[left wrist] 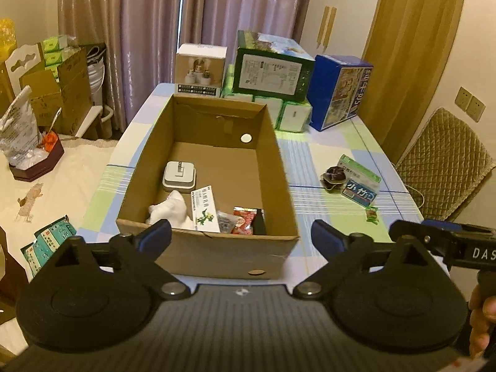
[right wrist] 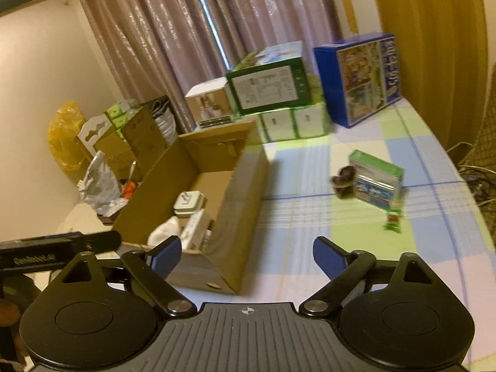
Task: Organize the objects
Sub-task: 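Move both open grippers back toward the remaining items on the table, then grasp the green-wrapped candy with the right gripper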
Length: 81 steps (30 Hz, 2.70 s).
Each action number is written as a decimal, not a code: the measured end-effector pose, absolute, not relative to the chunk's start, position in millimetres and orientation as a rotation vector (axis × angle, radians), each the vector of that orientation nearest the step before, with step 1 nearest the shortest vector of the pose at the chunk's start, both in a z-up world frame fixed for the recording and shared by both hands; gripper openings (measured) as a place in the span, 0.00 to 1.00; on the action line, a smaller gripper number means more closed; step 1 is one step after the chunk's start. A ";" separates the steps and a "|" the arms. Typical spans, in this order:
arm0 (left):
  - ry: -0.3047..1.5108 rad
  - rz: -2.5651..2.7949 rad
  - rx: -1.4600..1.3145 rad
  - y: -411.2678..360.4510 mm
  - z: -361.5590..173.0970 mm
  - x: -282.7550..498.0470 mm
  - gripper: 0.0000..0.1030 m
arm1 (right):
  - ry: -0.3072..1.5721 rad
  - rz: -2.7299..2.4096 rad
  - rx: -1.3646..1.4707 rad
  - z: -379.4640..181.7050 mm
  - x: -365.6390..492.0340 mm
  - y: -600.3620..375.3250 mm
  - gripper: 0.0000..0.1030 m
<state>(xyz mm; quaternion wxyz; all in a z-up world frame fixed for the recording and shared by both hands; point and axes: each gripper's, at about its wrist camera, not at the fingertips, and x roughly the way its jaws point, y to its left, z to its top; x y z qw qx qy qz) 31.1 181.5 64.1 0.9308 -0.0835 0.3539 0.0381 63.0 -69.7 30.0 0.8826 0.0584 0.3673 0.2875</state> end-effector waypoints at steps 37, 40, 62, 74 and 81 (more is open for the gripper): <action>0.760 -0.139 -0.037 48.4 36.8 96.1 0.99 | 0.738 0.297 0.109 -6.2 86.1 -221.0 0.98; 0.779 -0.155 -0.030 42.0 25.1 115.5 0.99 | 0.740 0.294 0.101 -13.9 98.1 -221.9 0.98; 0.839 -0.103 0.045 20.8 -52.8 221.5 0.99 | 0.846 0.391 0.089 -105.7 222.0 -187.1 0.49; 0.855 -0.088 0.009 25.5 -69.9 242.9 0.98 | 0.872 0.426 -0.035 -147.0 259.2 -153.3 0.35; 0.867 -0.094 0.013 25.1 -72.3 244.7 0.99 | 0.846 0.363 -0.090 -144.7 261.1 -159.8 0.19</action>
